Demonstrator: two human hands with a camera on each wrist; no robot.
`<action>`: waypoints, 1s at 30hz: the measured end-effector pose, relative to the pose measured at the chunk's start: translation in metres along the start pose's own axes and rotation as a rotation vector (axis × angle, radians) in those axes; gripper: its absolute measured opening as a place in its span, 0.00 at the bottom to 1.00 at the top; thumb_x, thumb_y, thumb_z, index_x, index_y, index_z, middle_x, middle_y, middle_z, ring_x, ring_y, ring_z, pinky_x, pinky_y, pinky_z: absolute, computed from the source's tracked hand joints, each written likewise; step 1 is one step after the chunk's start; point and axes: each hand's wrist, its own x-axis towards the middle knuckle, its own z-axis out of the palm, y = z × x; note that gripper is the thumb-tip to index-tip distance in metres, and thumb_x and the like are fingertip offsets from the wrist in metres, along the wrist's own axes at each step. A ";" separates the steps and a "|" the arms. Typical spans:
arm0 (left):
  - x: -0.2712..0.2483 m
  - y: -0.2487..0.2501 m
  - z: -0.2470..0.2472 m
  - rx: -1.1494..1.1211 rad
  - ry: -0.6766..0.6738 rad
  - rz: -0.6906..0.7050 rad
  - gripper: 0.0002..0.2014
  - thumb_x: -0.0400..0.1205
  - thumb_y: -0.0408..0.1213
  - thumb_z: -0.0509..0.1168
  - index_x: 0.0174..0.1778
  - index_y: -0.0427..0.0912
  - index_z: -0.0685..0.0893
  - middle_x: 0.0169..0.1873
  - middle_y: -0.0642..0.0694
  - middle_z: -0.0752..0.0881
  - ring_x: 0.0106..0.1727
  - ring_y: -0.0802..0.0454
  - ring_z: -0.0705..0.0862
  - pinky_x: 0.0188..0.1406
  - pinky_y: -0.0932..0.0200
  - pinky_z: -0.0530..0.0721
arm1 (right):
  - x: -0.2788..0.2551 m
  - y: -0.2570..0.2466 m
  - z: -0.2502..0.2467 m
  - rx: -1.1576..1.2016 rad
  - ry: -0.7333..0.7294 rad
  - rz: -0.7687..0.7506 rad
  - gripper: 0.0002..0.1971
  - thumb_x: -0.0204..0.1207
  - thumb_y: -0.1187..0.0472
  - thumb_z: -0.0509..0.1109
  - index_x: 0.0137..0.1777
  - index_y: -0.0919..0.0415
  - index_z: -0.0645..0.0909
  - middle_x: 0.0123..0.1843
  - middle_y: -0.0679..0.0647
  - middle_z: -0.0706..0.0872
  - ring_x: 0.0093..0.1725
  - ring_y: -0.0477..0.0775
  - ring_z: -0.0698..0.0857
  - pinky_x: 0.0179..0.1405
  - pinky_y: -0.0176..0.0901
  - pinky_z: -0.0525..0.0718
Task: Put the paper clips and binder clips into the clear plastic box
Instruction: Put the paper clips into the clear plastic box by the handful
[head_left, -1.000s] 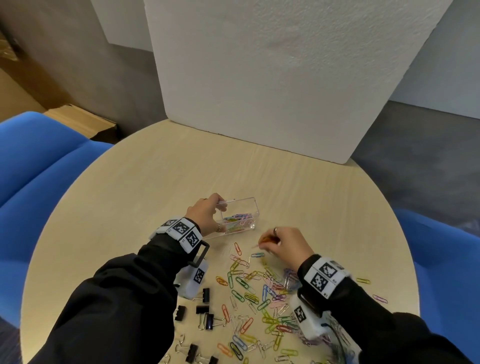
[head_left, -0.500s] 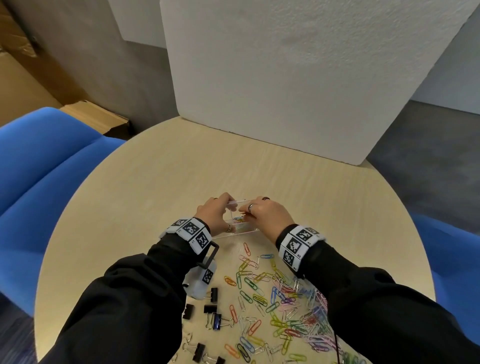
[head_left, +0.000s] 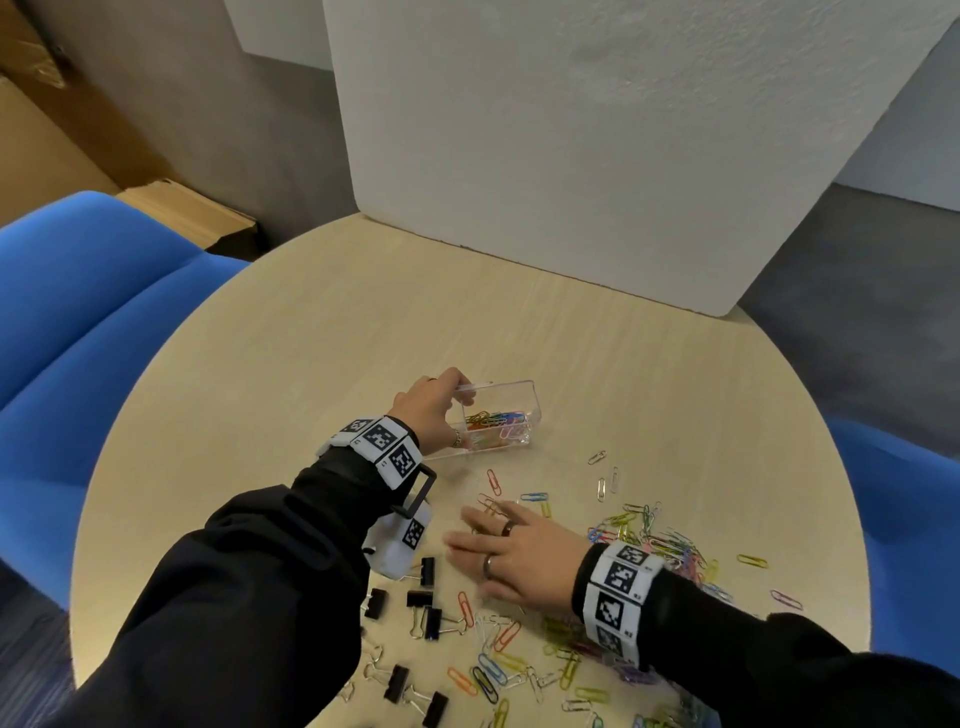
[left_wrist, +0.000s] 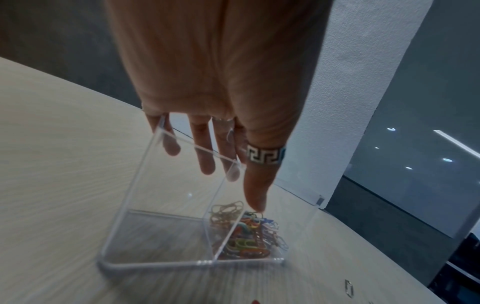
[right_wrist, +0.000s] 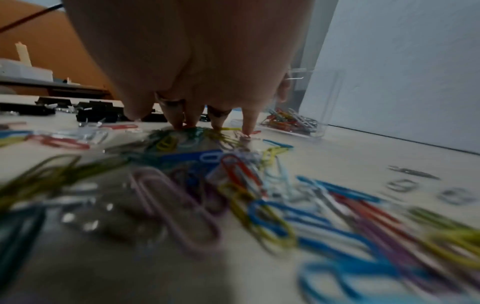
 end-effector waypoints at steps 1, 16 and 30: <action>0.000 0.000 0.000 0.000 0.001 -0.001 0.24 0.73 0.38 0.75 0.61 0.45 0.73 0.62 0.53 0.81 0.64 0.49 0.75 0.66 0.46 0.71 | -0.005 0.001 0.006 -0.019 -0.024 0.015 0.25 0.78 0.45 0.46 0.65 0.48 0.79 0.70 0.43 0.79 0.68 0.53 0.80 0.57 0.57 0.83; -0.001 0.003 0.001 0.015 0.008 -0.014 0.25 0.71 0.38 0.76 0.61 0.45 0.73 0.62 0.53 0.81 0.62 0.48 0.76 0.65 0.44 0.74 | -0.009 0.027 -0.020 0.127 -0.137 0.356 0.29 0.84 0.46 0.45 0.82 0.56 0.45 0.84 0.50 0.44 0.82 0.51 0.45 0.80 0.50 0.50; 0.000 0.000 0.002 0.015 0.014 -0.011 0.24 0.72 0.38 0.75 0.61 0.46 0.73 0.62 0.54 0.81 0.62 0.48 0.76 0.65 0.44 0.74 | -0.050 0.078 -0.007 0.538 0.279 1.062 0.21 0.79 0.46 0.59 0.64 0.58 0.76 0.66 0.54 0.73 0.69 0.55 0.68 0.69 0.52 0.70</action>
